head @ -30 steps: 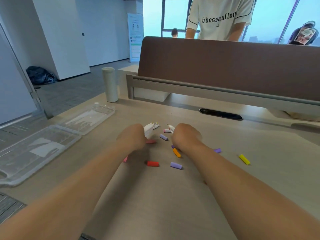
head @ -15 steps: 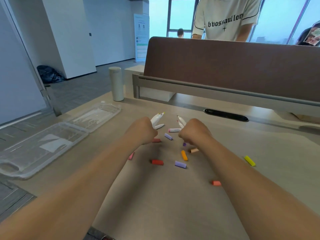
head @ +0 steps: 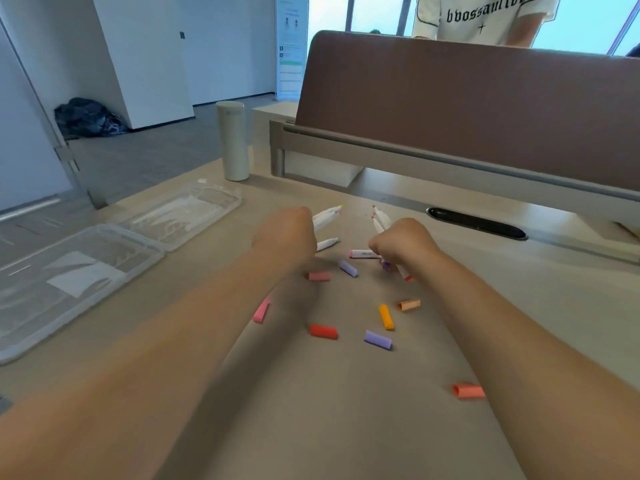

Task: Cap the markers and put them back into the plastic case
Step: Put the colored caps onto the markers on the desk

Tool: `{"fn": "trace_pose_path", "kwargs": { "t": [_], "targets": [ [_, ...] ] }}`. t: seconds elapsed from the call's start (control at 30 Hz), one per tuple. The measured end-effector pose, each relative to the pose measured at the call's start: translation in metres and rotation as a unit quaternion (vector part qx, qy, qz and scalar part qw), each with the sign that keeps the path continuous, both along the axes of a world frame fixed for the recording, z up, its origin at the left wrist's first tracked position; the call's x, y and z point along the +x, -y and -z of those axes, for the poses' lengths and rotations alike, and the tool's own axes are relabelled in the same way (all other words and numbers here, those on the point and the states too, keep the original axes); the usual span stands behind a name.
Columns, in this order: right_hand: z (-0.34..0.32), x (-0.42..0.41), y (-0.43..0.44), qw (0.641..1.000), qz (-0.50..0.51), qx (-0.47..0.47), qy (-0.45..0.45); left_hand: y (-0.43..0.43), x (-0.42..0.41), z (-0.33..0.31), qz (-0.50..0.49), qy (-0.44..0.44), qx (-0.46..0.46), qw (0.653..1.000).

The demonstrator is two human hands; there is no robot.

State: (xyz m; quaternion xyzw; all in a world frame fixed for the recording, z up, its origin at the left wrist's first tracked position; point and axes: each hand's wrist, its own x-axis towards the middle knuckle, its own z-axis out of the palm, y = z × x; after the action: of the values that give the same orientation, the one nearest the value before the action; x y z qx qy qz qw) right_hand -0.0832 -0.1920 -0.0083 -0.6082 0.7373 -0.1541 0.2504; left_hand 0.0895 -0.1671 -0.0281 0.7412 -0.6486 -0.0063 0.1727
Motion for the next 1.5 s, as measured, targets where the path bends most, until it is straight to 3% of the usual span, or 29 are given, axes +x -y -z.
{"fn": "trace_pose_path", "kwargs": {
  "t": [0.37, 0.63, 0.87, 1.1, 1.3, 1.5],
  "targets": [
    [0.013, 0.02, 0.019, 0.999, -0.014, -0.018, -0.034, 0.021, -0.003, 0.002, 0.029, 0.104, 0.148, 0.983],
    [0.008, 0.034, 0.011, 0.994, -0.042, 0.03, -0.098, 0.006, -0.004, -0.01, 0.031, 0.091, 0.183, 0.978],
    [0.003, 0.045, -0.003, 0.973, -0.089, 0.035, -0.212, 0.005, 0.006, -0.003, -0.003, -0.029, 0.161, 0.986],
    [-0.002, 0.045, -0.005, 0.961, -0.127, 0.051, -0.24, -0.003, 0.013, -0.001, -0.033, -0.134, 0.117, 0.984],
    [0.004, 0.046, -0.007, 0.962, -0.146, 0.058, -0.223, -0.015, 0.009, -0.009, -0.039, -0.22, 0.094, 0.97],
    [-0.003, 0.029, -0.023, 0.984, -0.118, 0.041, -0.127, -0.032, 0.006, -0.022, -0.057, -0.292, 0.084, 0.951]
  ]
}}
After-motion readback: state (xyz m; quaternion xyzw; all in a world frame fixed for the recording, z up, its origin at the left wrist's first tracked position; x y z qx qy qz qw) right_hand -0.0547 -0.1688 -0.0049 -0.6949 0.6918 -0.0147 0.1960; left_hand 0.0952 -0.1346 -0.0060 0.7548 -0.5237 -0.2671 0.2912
